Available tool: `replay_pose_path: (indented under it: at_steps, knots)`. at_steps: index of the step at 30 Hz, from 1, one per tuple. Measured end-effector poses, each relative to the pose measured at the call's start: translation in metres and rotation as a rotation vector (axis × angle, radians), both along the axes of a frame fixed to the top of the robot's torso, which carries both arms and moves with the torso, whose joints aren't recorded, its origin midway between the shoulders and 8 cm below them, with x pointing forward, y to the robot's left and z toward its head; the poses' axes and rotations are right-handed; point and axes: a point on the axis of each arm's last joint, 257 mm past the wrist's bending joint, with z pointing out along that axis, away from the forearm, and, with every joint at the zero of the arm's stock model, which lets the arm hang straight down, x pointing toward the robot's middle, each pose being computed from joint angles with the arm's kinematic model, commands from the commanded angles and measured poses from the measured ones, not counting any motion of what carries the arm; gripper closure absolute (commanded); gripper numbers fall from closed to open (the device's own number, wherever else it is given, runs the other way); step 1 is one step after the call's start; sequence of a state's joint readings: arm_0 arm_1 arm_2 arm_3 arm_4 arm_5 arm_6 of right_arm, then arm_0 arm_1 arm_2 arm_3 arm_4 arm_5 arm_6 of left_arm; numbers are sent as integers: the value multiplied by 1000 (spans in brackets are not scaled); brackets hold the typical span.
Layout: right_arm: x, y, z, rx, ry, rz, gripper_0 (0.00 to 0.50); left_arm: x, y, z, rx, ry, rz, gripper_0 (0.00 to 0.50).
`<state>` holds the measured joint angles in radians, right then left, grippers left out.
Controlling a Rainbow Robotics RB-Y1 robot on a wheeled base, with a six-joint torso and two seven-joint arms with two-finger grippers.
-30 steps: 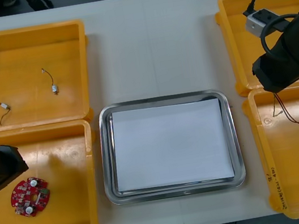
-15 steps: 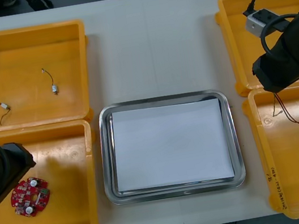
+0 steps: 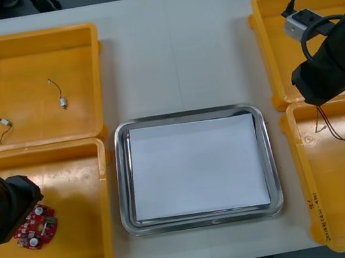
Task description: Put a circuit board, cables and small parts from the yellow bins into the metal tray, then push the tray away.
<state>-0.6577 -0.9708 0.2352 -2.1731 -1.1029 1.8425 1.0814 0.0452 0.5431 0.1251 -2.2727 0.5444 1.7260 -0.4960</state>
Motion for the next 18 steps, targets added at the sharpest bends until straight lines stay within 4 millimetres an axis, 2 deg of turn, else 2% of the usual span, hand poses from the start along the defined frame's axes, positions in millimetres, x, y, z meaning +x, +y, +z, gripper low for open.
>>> replay_pose_path:
  at_steps: [6, 18]
  knots:
    - [1, -1, 0, -2, -4, -3, 500, 5, 0, -17, 2, 13, 5, 0]
    - [2, -2, 1, -5, -10, -7, 500, 0, -15, -39, 6, 44, -35, 0]
